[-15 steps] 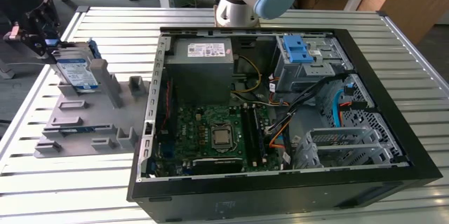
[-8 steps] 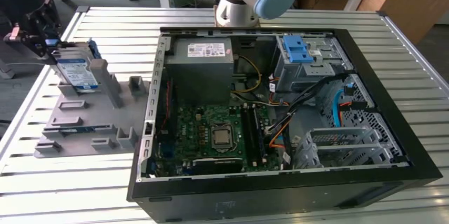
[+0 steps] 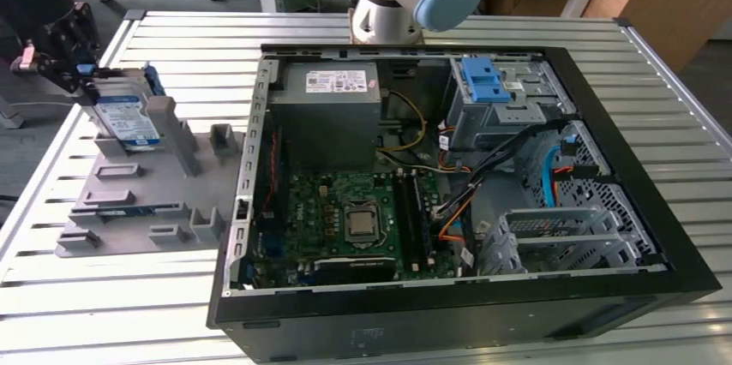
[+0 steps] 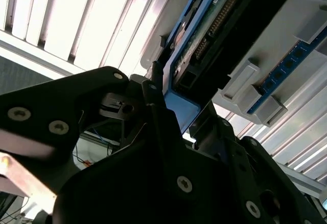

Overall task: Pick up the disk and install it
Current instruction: 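Pick up the disk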

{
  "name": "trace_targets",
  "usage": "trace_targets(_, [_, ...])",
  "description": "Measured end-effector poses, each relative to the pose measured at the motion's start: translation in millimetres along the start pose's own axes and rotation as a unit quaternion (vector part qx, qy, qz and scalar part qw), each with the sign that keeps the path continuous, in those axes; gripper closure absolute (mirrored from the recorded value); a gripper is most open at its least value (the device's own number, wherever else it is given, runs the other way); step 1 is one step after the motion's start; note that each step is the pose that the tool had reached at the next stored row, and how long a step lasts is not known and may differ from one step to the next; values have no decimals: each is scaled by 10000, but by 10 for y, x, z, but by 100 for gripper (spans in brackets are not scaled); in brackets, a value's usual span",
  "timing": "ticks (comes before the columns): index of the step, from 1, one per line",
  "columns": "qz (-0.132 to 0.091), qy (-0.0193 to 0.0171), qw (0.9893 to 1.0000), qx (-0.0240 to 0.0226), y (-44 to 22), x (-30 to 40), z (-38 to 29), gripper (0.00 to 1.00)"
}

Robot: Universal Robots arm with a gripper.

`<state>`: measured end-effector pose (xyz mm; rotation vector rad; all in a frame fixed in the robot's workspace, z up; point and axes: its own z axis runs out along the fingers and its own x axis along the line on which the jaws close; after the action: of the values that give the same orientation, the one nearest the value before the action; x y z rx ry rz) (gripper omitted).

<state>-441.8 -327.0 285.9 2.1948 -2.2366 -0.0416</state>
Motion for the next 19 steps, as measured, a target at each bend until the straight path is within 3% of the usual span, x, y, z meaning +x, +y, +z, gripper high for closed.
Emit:
trace_targets(6, [0,0,10000,0,0,2,0,56])
trace_targets(7, [0,0,10000,0,0,2,0,62])
trace_targets(19, [-31,0,10000,0,0,3,0,63])
